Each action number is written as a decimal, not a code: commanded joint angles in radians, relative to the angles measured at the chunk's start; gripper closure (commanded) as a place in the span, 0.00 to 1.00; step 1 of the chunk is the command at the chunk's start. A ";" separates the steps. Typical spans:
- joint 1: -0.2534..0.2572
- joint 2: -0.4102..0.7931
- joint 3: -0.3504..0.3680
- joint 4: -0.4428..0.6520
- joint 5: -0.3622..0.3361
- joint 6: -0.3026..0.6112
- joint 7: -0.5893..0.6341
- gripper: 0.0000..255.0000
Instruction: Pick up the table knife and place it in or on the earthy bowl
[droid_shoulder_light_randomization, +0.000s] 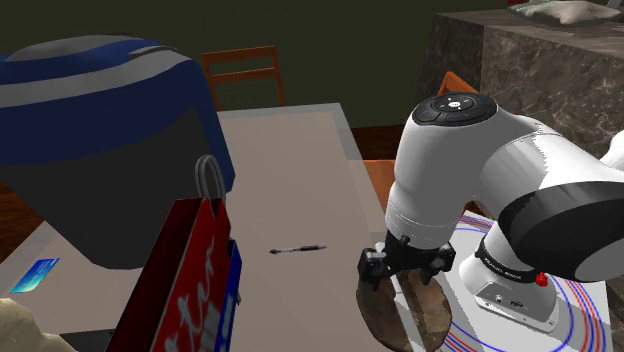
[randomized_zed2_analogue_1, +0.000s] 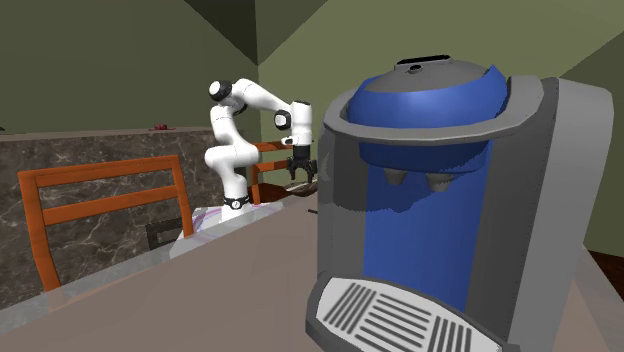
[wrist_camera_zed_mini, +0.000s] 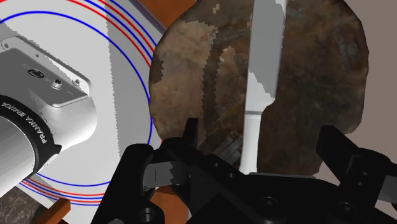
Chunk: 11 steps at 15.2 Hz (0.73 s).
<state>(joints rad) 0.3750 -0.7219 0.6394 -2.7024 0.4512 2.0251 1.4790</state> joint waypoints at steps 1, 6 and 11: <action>-0.003 -0.020 -0.023 0.040 -0.018 -0.061 0.003 0.00; -0.007 -0.040 -0.048 0.087 -0.037 -0.127 0.005 0.00; -0.007 -0.040 -0.048 0.086 -0.037 -0.127 0.005 0.00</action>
